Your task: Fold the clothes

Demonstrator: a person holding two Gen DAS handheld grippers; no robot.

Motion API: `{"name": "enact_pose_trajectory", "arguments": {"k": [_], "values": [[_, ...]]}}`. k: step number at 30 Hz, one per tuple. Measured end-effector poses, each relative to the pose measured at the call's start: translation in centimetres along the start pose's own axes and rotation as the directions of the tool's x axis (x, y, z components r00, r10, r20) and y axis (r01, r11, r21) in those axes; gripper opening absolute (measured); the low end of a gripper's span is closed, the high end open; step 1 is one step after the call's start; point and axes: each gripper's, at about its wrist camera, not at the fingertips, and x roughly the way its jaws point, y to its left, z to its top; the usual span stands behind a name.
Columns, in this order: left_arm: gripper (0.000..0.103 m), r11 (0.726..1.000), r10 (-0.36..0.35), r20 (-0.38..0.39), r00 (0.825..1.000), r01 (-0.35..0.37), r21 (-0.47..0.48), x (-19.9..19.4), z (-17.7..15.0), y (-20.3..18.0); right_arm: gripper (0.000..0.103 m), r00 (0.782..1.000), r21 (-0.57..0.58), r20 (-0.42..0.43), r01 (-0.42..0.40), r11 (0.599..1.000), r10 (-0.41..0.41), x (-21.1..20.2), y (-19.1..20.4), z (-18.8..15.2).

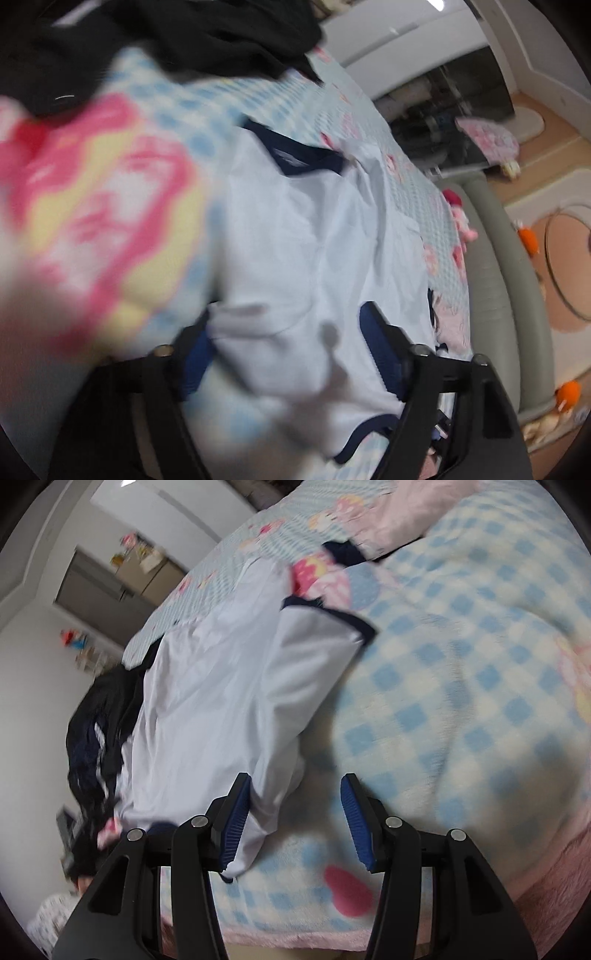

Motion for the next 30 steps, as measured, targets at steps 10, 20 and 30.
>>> {"name": "enact_pose_trajectory", "arguments": {"k": [10, 20, 30], "values": [[0.01, 0.991, 0.034, 0.031, 0.999, -0.038, 0.128, -1.3, 0.5, -0.9, 0.058, 0.996, -0.106, -0.058, 0.056, 0.993, -0.062, 5.3, 3.8, 1.5], [0.026, 0.998, -0.052, 0.02, 0.998, 0.052, 0.018, -2.6, -0.4, 3.0, 0.055, 0.999, -0.062, -0.03, 0.036, 0.997, -0.038, 1.9, 1.0, 0.6], [0.011, 0.996, -0.072, -0.065, 0.995, 0.075, 0.046, 0.0, 0.5, 0.7, 0.029, 0.999, -0.041, -0.043, -0.014, 0.999, 0.012, 6.4, 2.8, 1.9]]}}
